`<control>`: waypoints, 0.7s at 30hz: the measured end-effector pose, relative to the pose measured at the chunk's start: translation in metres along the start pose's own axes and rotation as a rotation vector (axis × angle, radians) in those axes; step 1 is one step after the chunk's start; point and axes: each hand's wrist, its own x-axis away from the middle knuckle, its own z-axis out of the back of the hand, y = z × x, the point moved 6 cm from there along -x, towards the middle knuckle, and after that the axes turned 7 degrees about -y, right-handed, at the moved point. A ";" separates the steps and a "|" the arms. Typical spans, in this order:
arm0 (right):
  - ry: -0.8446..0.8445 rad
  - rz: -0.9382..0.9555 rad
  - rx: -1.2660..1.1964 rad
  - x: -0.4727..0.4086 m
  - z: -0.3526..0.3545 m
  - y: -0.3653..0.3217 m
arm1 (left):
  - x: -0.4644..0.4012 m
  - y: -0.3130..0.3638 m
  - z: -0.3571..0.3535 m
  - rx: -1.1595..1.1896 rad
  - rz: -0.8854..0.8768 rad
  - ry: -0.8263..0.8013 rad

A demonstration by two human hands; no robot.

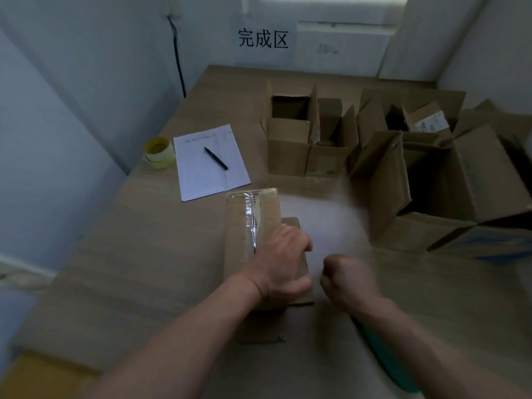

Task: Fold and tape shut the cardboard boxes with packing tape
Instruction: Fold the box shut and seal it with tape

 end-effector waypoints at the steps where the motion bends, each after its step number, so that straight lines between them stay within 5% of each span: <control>1: 0.018 -0.067 -0.119 0.001 0.004 0.009 | -0.002 0.004 -0.003 -0.073 -0.023 -0.074; 5: 0.197 -0.224 -0.565 0.008 0.008 0.029 | 0.002 0.004 -0.016 -0.407 0.058 -0.388; 21: 0.614 -0.058 -1.001 0.028 0.037 -0.025 | 0.021 0.009 -0.056 -0.676 0.203 -0.273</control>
